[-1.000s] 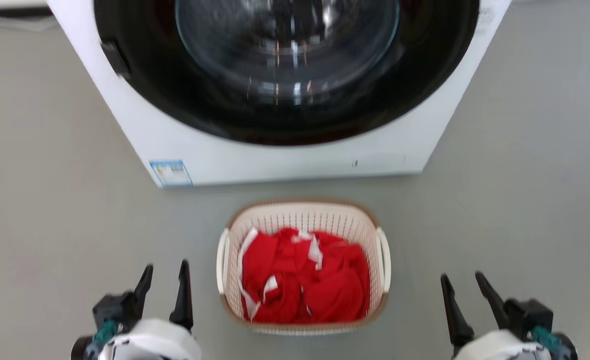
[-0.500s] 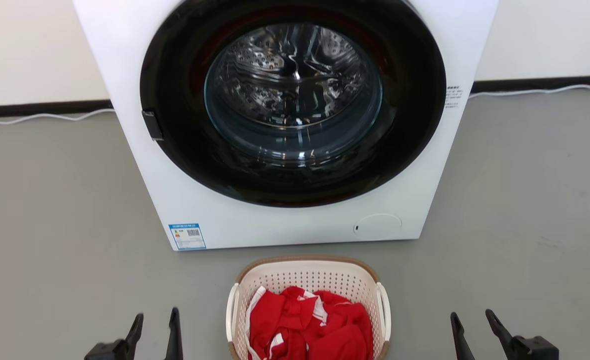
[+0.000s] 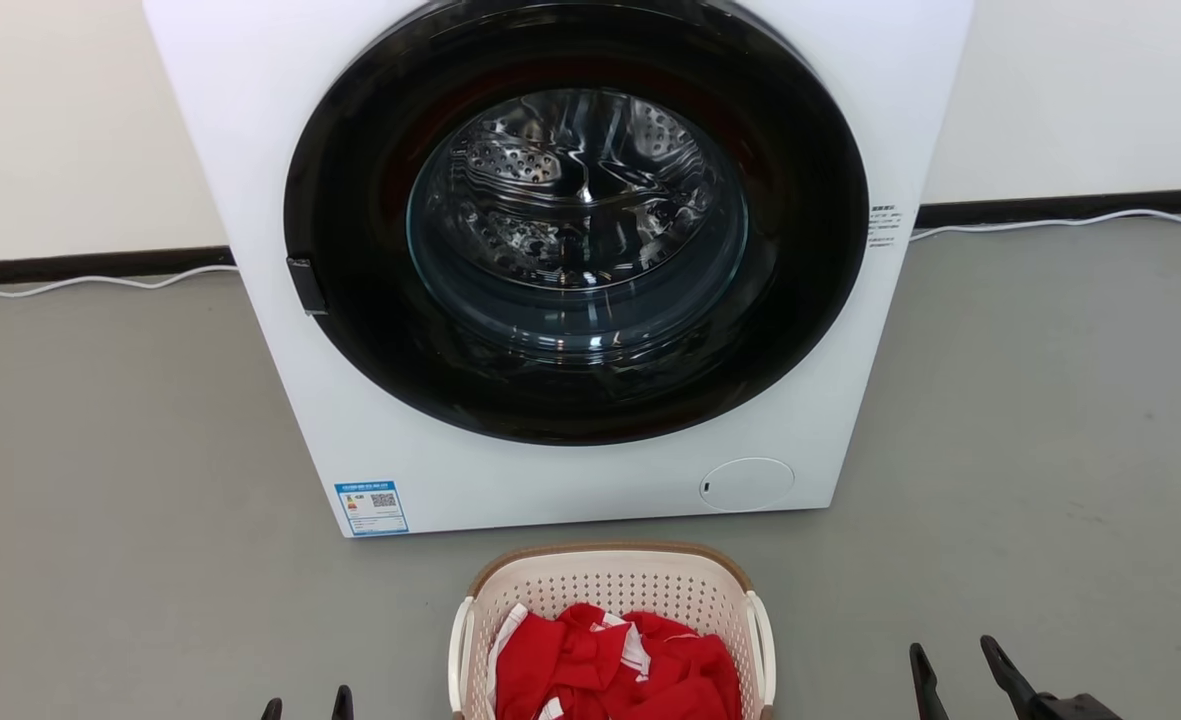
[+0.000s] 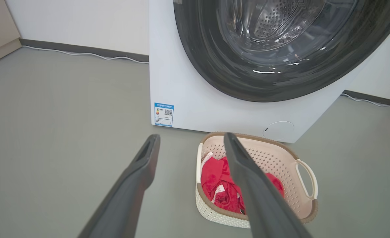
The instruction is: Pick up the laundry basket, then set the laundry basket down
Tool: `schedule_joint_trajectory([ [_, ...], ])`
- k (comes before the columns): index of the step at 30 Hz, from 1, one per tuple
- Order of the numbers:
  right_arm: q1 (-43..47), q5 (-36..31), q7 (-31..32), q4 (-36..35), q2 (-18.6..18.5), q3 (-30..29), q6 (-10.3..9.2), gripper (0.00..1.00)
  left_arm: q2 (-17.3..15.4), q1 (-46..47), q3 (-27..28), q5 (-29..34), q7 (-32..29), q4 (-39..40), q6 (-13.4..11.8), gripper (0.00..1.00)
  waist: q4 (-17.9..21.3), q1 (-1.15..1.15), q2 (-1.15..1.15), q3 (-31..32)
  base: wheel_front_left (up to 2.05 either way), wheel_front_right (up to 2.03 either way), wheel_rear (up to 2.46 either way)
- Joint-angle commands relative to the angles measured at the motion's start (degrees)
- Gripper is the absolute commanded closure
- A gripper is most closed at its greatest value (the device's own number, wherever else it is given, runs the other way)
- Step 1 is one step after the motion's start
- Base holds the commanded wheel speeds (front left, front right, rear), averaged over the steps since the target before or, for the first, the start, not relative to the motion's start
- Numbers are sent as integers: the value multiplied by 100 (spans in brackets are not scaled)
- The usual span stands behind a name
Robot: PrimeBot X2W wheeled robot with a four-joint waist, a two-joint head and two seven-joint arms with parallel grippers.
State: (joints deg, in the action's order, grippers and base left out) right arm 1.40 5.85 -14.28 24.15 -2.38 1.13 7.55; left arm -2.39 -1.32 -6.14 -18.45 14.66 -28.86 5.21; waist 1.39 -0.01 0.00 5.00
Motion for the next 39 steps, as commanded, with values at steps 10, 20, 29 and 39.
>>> schedule_joint_trajectory([
  [10,-59,-87,-72,-151,-50,102,-6,0,-49,13,189,-64,34,468,55,0,51,1,0,61,0,0,0],
  [20,32,-74,3,24,4,-15,1,100,3,-136,1,-89,-1,475,36,100,19,1,0,81,0,0,0],
  [29,107,237,117,297,95,-53,1,100,83,-232,48,-349,-94,197,42,100,14,7,0,65,0,0,0],
  [39,60,872,251,178,85,-91,0,100,73,-171,131,-878,-238,308,56,100,2,1,0,17,0,0,0],
])
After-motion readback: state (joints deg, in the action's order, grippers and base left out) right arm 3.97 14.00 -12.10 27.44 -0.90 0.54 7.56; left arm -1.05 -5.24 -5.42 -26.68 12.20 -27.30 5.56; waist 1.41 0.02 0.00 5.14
